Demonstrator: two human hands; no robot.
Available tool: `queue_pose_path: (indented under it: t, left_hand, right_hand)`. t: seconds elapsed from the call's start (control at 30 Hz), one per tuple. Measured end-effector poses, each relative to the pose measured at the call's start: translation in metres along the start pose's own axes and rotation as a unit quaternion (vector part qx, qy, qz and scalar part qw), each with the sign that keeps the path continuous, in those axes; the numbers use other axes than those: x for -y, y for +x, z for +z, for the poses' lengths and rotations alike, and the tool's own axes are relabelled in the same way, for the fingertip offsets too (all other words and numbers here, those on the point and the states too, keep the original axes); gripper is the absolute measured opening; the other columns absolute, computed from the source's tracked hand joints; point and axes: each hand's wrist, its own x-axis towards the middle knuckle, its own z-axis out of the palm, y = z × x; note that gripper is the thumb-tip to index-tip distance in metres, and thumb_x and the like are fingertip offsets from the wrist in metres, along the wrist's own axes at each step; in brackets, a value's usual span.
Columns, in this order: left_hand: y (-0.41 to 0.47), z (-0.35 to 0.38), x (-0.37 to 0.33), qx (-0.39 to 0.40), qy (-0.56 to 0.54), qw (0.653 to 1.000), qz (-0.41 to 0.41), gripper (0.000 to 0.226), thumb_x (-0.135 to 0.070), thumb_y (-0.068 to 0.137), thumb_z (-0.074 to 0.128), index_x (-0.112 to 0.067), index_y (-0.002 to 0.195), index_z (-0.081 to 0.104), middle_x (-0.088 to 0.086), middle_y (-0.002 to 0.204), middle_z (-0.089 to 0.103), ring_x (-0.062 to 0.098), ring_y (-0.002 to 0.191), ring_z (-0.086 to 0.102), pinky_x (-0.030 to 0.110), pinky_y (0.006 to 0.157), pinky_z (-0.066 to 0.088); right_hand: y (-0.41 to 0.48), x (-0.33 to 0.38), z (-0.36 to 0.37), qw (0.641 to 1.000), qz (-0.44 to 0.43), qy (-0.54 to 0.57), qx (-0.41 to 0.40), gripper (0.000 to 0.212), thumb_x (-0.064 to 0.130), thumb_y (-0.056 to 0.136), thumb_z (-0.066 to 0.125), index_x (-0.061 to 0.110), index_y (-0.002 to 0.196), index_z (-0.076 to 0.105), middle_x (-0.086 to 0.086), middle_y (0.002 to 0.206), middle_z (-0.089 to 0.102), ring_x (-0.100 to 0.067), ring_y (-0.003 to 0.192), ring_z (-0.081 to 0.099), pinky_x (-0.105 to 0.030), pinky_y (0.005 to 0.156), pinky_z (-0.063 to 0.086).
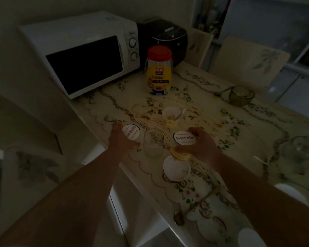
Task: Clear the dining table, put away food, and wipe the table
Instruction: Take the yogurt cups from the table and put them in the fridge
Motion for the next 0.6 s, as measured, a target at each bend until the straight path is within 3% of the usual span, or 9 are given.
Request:
queue_pose_path:
  t: [0.27,0.4,0.6]
  left_hand:
    - [-0.063,-0.017,0.003,-0.033,-0.006,0.999,-0.001,0.1,-0.013,0.051,0.092,-0.01,0.133,0.035,0.011,0.131,0.047,0.032,0.119,0.05,0.046,0.098,0.048]
    - [-0.113,-0.027,0.004,-0.058,-0.008,0.998,0.006,0.096,-0.011,0.056,0.091,-0.01,0.134,0.036,0.01,0.131,0.045,0.03,0.119,0.049,0.039,0.097,0.046]
    - [-0.206,-0.032,0.006,-0.097,-0.041,0.994,-0.004,0.094,-0.01,0.049,0.092,-0.011,0.128,0.041,0.005,0.117,0.052,0.025,0.107,0.056,0.03,0.079,0.048]
  right_hand:
    - [-0.041,-0.007,-0.007,0.999,-0.034,0.007,0.021,0.092,0.03,0.061,0.088,0.017,0.139,0.041,-0.002,0.134,0.049,-0.02,0.117,0.052,-0.034,0.093,0.049]
    - [-0.075,-0.014,-0.01,0.998,-0.055,-0.009,0.034,0.095,0.029,0.058,0.089,0.017,0.139,0.041,-0.002,0.131,0.051,-0.021,0.118,0.052,-0.036,0.095,0.049]
    - [-0.147,-0.031,-0.021,0.989,-0.118,-0.015,0.083,0.093,0.027,0.052,0.091,0.019,0.133,0.046,0.0,0.121,0.054,-0.02,0.111,0.055,-0.035,0.088,0.05]
